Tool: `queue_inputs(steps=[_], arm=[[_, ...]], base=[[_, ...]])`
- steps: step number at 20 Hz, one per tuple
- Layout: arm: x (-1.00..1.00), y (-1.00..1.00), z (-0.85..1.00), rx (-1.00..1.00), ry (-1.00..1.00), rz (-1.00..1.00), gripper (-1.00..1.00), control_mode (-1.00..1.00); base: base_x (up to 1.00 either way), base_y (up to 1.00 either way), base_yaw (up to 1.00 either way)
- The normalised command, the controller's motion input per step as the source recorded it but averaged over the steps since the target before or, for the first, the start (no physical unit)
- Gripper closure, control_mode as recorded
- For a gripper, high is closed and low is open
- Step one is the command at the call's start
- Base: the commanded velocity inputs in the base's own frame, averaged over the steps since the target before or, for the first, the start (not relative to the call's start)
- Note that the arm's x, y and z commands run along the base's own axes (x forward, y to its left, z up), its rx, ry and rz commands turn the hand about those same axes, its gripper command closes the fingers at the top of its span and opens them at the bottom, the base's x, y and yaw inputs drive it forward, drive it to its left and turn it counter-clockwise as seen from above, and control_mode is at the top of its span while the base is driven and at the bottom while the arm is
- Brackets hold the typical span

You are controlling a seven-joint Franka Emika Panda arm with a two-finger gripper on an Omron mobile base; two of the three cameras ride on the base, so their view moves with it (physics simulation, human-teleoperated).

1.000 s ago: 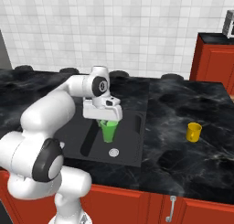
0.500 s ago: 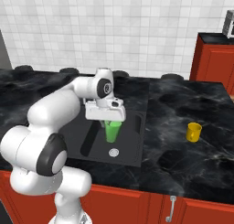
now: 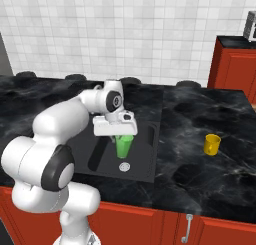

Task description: Move any existing items from the left basin to the right basin for drying. Then move the mug from the counter to the left basin of the sink for washing.

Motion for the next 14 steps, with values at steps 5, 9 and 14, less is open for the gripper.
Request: queue_inputs(steps=[5,9,14], arm=[[0.00,0.00,-0.16,0.06,-0.01,0.15,1.00,-1.00],[0.03,0.00,-0.23,0.04,-0.01,0.13,1.00,-1.00],[0.11,0.01,-0.24,0.02,-0.03,0.11,1.00,-1.00]], base=[[0.00,0.00,0.00],[0.00,0.00,0.00],[0.00,0.00,0.00]])
